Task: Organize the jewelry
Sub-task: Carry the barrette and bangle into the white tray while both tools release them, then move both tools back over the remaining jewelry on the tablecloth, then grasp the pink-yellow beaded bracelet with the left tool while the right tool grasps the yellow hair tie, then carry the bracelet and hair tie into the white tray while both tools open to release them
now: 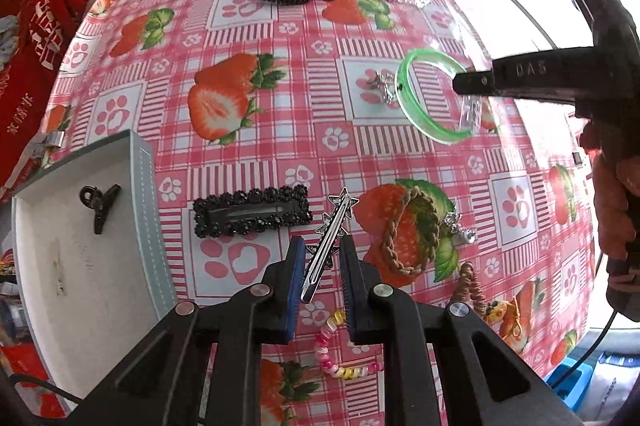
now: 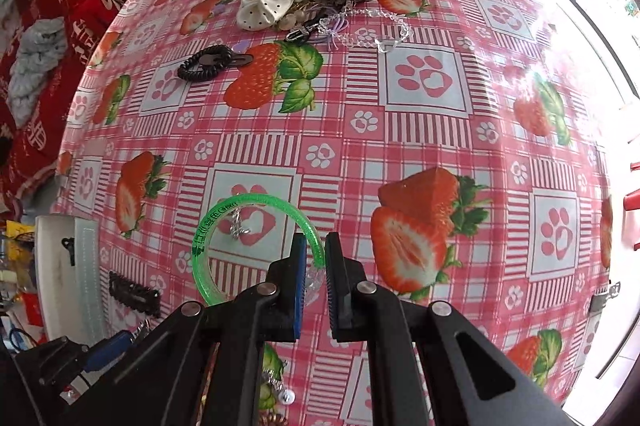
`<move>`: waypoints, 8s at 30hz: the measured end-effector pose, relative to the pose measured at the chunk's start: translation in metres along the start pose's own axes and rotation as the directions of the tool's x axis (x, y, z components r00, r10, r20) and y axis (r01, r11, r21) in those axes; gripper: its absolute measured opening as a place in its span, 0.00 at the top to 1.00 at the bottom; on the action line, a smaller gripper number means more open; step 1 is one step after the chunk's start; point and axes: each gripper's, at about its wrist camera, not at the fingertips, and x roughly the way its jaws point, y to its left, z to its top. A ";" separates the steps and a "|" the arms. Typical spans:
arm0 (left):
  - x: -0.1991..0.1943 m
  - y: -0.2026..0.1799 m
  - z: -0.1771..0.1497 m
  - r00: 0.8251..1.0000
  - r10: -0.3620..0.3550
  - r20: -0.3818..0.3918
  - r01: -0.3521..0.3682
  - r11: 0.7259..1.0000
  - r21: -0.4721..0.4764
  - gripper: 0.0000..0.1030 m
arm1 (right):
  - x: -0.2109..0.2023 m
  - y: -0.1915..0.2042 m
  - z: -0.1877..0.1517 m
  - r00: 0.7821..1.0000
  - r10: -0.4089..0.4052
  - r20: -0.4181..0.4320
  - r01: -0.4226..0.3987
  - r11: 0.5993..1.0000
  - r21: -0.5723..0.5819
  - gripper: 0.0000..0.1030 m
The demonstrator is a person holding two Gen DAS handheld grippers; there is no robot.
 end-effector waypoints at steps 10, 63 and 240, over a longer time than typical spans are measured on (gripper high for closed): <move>-0.026 0.029 -0.008 0.999 0.007 0.053 -0.004 0.999 -0.054 0.77 | -0.024 0.027 -0.005 0.999 0.048 0.012 -0.047 0.999 -0.024 0.90; -0.020 0.237 -0.109 0.966 0.260 -0.013 -0.239 0.869 -0.434 0.77 | 0.079 0.345 -0.031 0.994 0.034 -0.104 -0.078 0.890 -0.449 0.90; -0.105 0.162 -0.113 0.991 0.088 0.096 -0.054 0.947 -0.315 0.85 | -0.074 0.206 -0.098 0.986 0.169 -0.012 -0.165 0.941 -0.297 0.94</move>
